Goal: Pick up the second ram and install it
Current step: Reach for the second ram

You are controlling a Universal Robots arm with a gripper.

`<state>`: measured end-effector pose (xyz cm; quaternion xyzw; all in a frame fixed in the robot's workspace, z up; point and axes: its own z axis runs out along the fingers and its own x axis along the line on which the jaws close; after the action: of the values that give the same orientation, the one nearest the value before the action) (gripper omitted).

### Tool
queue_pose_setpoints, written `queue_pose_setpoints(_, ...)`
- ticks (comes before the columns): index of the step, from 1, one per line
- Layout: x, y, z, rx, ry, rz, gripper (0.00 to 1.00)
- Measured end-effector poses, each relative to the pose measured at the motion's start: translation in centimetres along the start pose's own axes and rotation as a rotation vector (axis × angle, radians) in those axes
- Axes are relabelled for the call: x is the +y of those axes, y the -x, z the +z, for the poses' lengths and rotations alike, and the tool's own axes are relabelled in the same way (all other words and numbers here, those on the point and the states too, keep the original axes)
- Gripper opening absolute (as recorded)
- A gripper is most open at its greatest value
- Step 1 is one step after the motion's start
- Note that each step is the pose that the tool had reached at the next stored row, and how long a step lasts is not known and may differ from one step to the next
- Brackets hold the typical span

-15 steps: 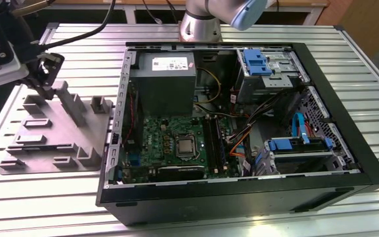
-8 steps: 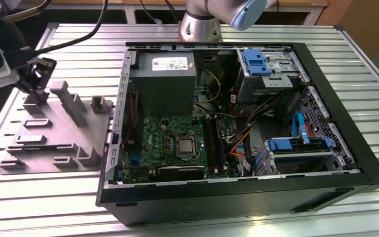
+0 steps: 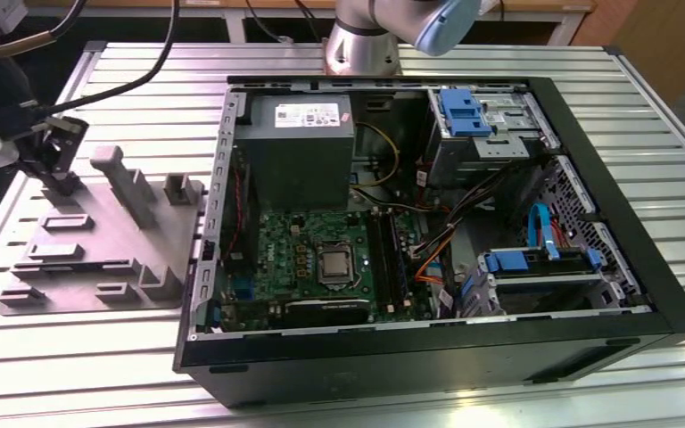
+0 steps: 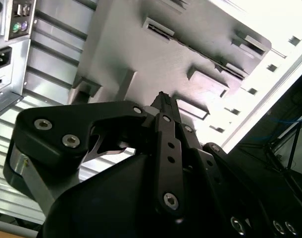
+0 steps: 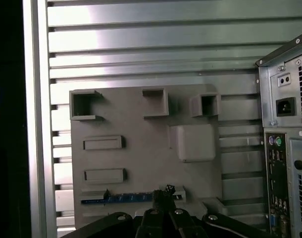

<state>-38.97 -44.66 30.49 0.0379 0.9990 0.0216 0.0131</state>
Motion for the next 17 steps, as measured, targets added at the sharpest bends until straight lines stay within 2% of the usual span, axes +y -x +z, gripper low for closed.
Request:
queue_pose_setpoints(10,-0.86,-1.54,1.41,0.0,0.0001,0.0,0.1)
queue_pose_setpoints(14,-1.13,-1.85,1.81,0.0,0.0001,0.0,0.1)
queue_pose_setpoints(17,-1.14,-1.86,1.84,-0.0001,-0.0014,0.0,0.1)
